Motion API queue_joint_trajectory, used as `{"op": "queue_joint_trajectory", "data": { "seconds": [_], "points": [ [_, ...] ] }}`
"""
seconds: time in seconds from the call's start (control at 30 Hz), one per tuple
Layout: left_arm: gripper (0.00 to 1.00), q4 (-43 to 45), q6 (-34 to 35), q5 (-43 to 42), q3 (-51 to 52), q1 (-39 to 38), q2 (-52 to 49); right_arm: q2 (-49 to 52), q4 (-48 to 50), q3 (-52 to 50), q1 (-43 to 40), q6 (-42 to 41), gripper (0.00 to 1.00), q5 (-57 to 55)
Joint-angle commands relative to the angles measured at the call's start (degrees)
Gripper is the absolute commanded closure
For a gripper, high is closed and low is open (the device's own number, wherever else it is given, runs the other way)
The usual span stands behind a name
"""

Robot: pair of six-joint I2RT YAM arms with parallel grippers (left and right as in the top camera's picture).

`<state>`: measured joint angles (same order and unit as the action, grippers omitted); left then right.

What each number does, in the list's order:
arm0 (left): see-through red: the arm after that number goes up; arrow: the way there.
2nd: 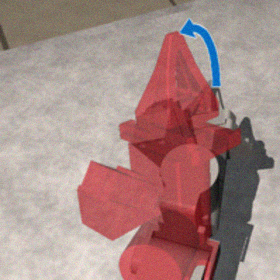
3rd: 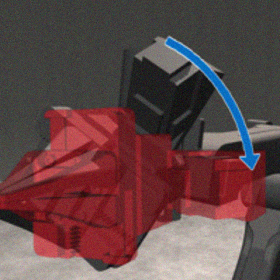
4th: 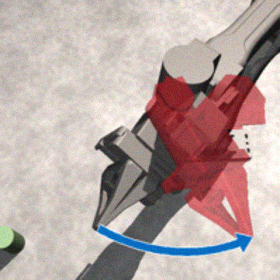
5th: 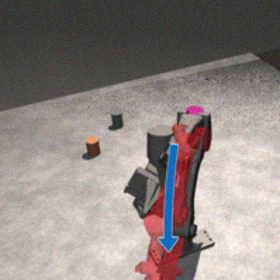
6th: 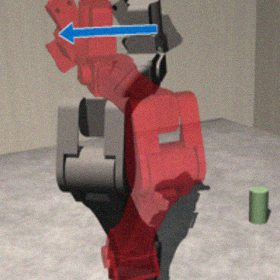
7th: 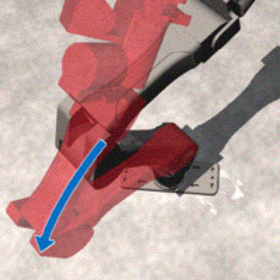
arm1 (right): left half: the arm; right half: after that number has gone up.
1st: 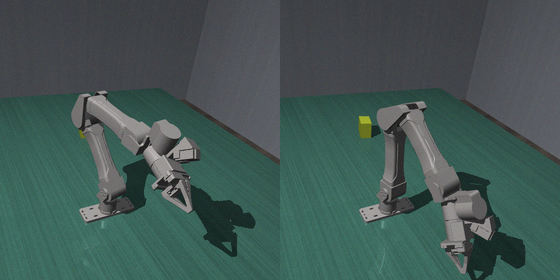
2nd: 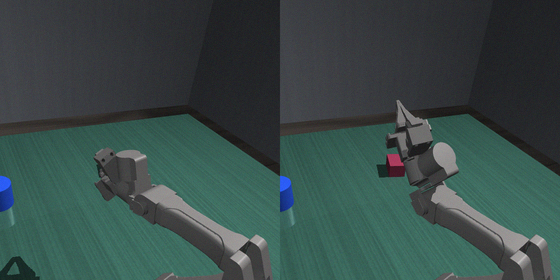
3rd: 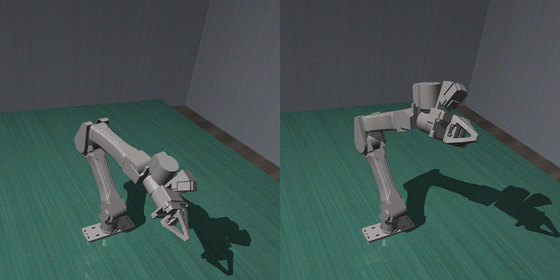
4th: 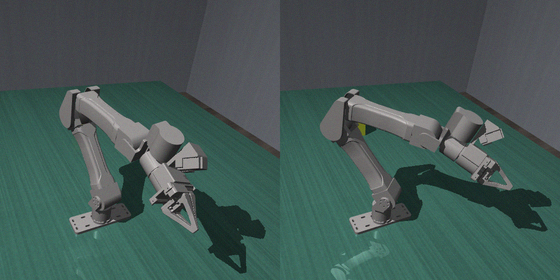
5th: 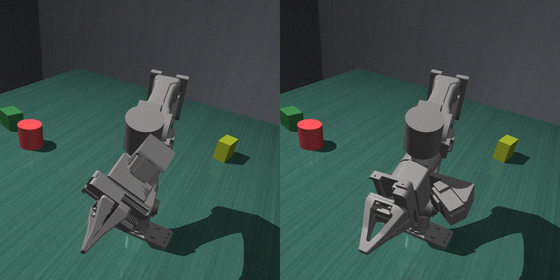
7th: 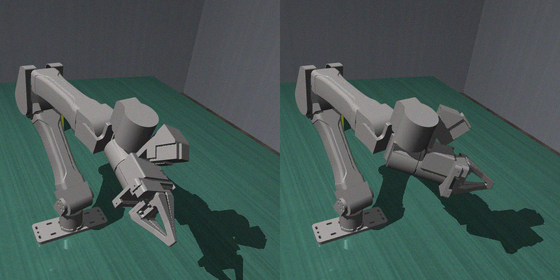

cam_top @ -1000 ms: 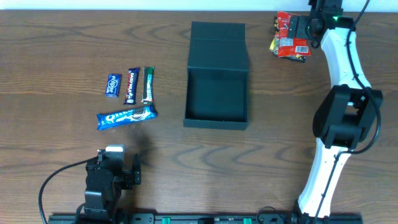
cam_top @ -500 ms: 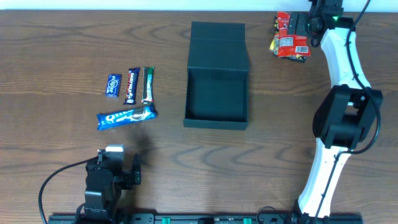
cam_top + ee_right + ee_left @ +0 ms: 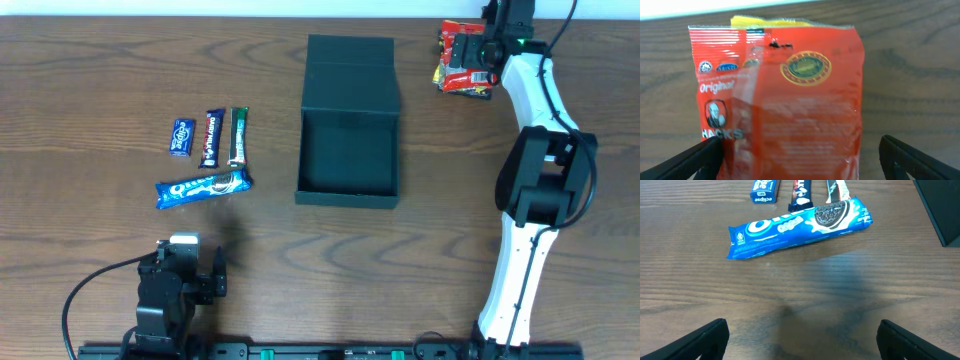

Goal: Pack container
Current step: 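Reach the right gripper to the red crisp bag and grasp it, then carry the red crisp bag over the box and release it inside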

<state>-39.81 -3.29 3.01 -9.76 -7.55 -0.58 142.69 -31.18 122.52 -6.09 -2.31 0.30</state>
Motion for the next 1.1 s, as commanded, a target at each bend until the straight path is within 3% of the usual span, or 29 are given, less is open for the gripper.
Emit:
{"op": "queue_joint_trajectory", "data": {
  "seconds": [0.0,0.07,0.27,0.7,1.07],
  "points": [
    [0.05,-1.07,-0.79,0.37,0.5,0.02,0.35,1.01,0.57,0.52,0.11,-0.26,0.01,-0.48],
    [0.05,-1.05,-0.79,0.37,0.5,0.02,0.35,1.01,0.59,0.52,0.11,-0.44,0.01,-0.46],
    [0.05,-1.07,-0.79,0.37,0.5,0.02,0.35,1.01,0.02,0.52,0.15,-0.5,0.33,-0.44],
    [0.05,-1.05,-0.79,0.35,0.5,0.02,0.35,1.01,-0.55,0.52,0.15,-4.2,0.85,-0.42],
    [0.04,-1.05,-0.79,0.35,0.5,0.02,0.35,-7.34,-1.86,0.72,0.31,-4.94,0.98,1.55]
  ]
}}
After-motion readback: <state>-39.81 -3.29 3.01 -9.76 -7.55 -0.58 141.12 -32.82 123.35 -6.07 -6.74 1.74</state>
